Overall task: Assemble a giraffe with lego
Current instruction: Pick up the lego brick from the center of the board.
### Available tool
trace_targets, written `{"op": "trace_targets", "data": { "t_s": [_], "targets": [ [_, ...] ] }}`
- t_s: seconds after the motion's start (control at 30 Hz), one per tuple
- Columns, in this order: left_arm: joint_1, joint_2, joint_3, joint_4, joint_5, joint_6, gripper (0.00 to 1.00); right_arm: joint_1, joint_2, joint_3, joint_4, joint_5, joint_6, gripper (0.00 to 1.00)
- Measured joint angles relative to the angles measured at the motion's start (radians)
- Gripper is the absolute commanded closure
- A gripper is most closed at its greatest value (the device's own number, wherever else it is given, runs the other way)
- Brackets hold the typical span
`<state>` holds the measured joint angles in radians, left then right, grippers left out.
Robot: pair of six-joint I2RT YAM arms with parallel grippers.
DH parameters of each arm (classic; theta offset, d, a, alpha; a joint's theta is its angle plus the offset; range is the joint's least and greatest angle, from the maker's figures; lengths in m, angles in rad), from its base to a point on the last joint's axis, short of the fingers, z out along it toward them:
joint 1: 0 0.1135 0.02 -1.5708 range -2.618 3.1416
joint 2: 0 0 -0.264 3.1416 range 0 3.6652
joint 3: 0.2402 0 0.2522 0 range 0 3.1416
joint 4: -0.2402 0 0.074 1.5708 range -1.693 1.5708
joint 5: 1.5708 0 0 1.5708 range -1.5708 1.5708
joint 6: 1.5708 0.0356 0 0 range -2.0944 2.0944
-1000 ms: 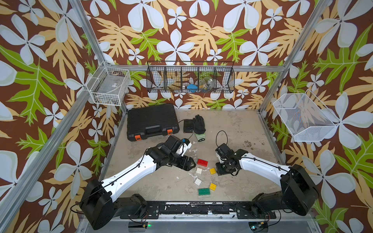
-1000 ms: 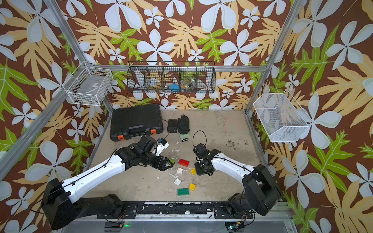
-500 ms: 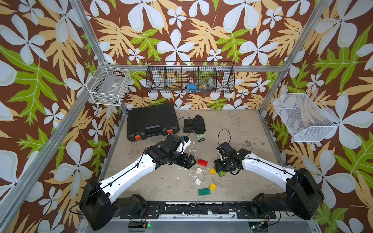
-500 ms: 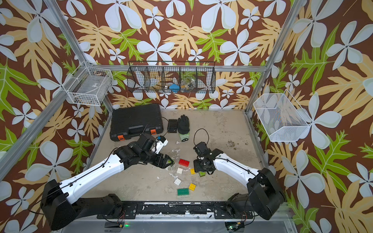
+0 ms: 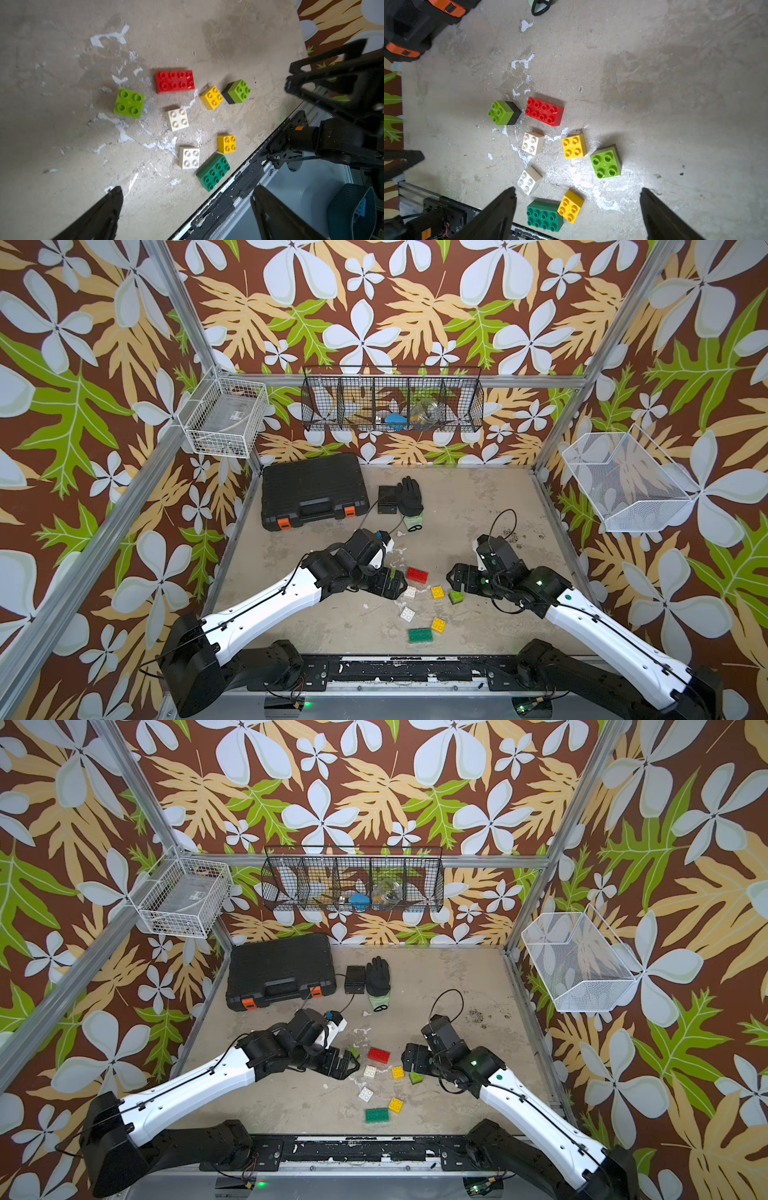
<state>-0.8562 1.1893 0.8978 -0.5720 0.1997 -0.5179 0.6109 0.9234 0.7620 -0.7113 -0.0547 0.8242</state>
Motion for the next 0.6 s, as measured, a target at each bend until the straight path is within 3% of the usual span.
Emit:
{"op": "trace_targets", "data": {
  "t_s": [0.23, 0.43, 0.6],
  "targets": [
    [-0.242, -0.019, -0.101, 0.03, -0.128, -0.26, 0.0, -0.002, 0.05, 0.044, -0.005, 0.032, -0.016, 0.0],
    [-0.413, 0.15, -0.04, 0.08, -0.221, -0.433, 0.01, -0.027, 0.022, 0.007, 0.0, -0.003, -0.068, 0.0],
    [-0.48, 0.276, 0.034, 0.111, -0.271, -0.525, 0.06, -0.146, -0.058, -0.055, 0.0, -0.068, -0.101, 0.0]
  ]
}}
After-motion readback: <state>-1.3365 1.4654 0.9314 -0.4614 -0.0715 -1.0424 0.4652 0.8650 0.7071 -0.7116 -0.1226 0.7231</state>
